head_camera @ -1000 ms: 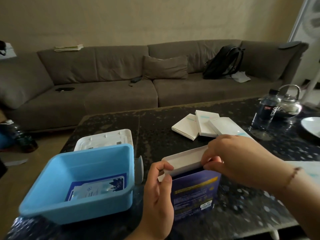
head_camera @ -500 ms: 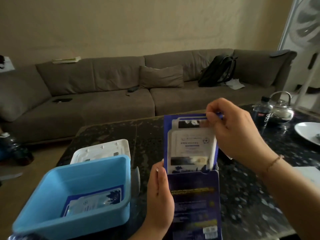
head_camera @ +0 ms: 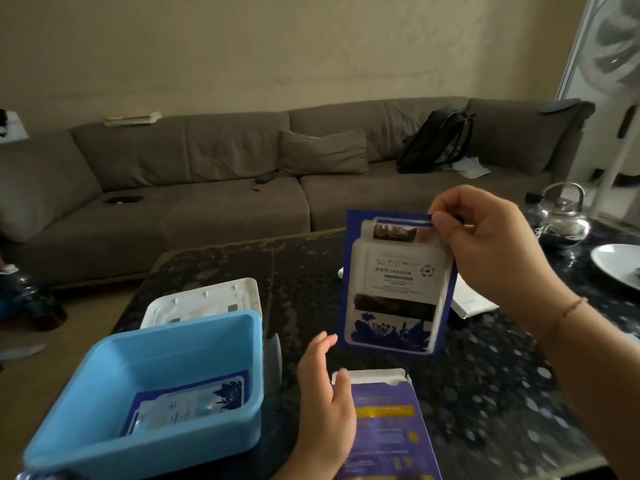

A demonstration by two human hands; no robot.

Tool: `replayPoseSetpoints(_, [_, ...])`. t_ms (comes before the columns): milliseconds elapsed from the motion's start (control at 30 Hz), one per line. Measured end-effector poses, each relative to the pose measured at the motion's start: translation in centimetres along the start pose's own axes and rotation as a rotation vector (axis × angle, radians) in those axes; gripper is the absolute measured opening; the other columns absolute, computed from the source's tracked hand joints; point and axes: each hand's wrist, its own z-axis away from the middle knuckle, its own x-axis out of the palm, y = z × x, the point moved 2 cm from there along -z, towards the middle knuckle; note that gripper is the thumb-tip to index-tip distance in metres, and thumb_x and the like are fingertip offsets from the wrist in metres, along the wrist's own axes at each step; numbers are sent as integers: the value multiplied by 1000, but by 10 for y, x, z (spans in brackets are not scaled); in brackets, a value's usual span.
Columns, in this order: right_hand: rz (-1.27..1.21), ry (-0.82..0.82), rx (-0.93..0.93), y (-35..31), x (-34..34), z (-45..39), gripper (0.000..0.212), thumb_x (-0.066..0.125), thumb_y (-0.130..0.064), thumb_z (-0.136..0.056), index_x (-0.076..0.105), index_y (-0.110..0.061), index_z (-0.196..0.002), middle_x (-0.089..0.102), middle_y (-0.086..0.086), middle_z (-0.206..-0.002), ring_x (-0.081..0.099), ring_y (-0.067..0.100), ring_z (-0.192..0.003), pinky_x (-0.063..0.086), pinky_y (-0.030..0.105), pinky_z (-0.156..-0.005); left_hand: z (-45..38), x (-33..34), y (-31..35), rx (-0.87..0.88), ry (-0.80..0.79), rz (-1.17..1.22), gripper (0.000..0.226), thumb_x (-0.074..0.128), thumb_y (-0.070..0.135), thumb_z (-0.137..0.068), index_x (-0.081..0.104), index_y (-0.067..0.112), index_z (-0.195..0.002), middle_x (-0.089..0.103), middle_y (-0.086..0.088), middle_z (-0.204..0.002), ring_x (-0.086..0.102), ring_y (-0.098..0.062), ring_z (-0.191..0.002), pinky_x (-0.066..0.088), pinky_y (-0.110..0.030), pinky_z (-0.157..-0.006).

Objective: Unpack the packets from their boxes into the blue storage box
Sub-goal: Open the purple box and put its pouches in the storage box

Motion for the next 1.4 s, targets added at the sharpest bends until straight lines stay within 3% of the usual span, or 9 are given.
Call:
replayPoseSetpoints(133, [81, -153, -55, -9, -1, 5, 26, 56, -10, -94, 56, -31, -80, 63, -15, -80, 60, -5, -72, 44, 10, -55, 15, -39, 64, 405, 266, 291, 55, 55, 25, -88, 40, 39, -138, 37, 5, -153, 33, -20, -144, 28, -42, -114])
replayPoseSetpoints(233, [110, -276, -137, -25, 7, 7, 27, 58, -9, -92, 57, -32, -78, 63, -19, -76, 58, -9, -71, 41, 4, -58, -7, -78, 118, 615, 167, 10, 52, 62, 31, -88, 47, 19, -136, 50, 1, -140, 46, -17, -134, 40, -36, -109])
replayPoseSetpoints(433, [112, -383, -254, -61, 42, 9, 19, 61, -13, -91, 61, -31, -83, 63, -16, -79, 59, -2, -82, 46, 9, -69, -72, -131, 135, 246, -461, -315, 23, 65, 44, -92, 71, 27, -78, 56, 0, -58, 48, -9, -52, 40, -38, -54])
replayPoseSetpoints(533, [14, -344, -208, -65, 63, 5, 6, 65, -23, -87, 63, -28, -90, 65, -13, -85, 64, 6, -80, 51, 22, -70, -79, -158, 123, 191, -451, -241, 28, 65, 38, -92, 75, 14, -82, 58, -24, -65, 49, -15, -60, 42, -43, -55])
replayPoseSetpoints(667, [-355, -301, 112, -51, 90, 4, 53, 65, -52, -71, 56, -28, -117, 67, -6, -102, 70, 9, -89, 58, 27, -72, -77, -201, 109, 30, -286, 162, 23, 63, 30, -82, 78, 14, -79, 75, -7, -73, 68, -13, -62, 57, -27, -56])
replayPoseSetpoints(900, [-895, -618, 498, -57, 166, 32, 33, 61, -12, -90, 54, -13, -122, 73, 10, -106, 72, 24, -94, 61, 36, -69, -70, -265, 48, -199, -42, 604, 23, 60, 30, -79, 74, 13, -75, 76, -4, -81, 72, -15, -67, 60, -29, -57])
replayPoseSetpoints(1033, [-643, -537, 386, -78, 188, 20, 32, 61, -3, -91, 56, -19, -119, 75, 2, -99, 74, 15, -87, 61, 33, -64, -60, -291, 4, -293, 61, 372, 25, 59, 25, -92, 68, 2, -97, 74, -19, -97, 72, -23, -81, 59, -30, -60])
replayPoseSetpoints(1167, [-83, -661, 126, -102, 200, 6, 40, 67, -14, -89, 54, -30, -123, 69, -8, -105, 70, 9, -90, 62, 29, -68, -54, -312, -27, -230, 218, -170, 31, 63, 20, -95, 60, 20, -126, 70, 6, -104, 68, -12, -95, 53, -32, -85])
replayPoseSetpoints(1400, [59, -951, 295, -101, 256, 22, 35, 67, -13, -89, 56, -23, -121, 67, 1, -108, 72, 18, -90, 63, 31, -66, -53, -309, -31, -13, 193, -364, 17, 64, 19, -94, 65, 28, -108, 62, 22, -96, 58, 9, -87, 43, -4, -67])
